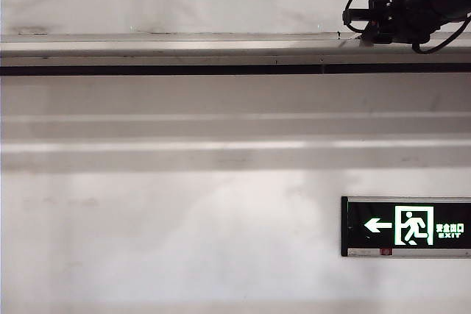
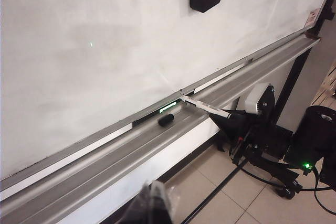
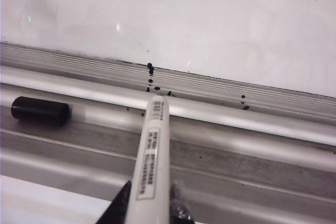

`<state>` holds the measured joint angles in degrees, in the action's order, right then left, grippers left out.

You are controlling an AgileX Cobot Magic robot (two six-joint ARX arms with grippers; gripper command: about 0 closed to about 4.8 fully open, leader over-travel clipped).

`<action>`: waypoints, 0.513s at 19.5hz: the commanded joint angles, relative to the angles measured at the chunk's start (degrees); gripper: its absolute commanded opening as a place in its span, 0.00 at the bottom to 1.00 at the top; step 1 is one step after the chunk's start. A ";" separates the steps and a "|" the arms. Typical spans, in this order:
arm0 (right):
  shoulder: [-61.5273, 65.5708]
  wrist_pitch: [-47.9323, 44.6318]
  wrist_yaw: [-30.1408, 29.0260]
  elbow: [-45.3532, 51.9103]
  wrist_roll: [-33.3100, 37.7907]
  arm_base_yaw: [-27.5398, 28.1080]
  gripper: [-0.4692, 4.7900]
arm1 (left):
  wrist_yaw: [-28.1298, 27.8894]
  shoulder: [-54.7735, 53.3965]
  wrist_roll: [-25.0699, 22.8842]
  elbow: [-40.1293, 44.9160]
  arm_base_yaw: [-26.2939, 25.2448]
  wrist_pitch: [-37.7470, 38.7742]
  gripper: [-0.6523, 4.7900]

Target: Take a marker from the whiteboard tray, write "Hi!" on the whiteboard, and then put the marker back vertically into the whiteboard tray.

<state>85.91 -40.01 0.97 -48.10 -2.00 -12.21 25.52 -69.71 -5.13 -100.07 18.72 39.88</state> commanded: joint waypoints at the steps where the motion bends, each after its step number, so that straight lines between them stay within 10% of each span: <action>1: -0.17 -1.03 0.39 -0.24 -0.02 -0.07 0.36 | 0.46 0.17 0.02 -0.15 0.04 -0.50 0.11; 10: -0.17 -4.26 0.15 -0.31 0.00 -0.09 0.51 | 0.46 0.17 0.00 -0.15 0.04 -0.52 0.11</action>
<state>85.91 -42.74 1.10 -48.10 -2.00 -12.19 25.52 -69.71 -5.13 -100.07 18.72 39.88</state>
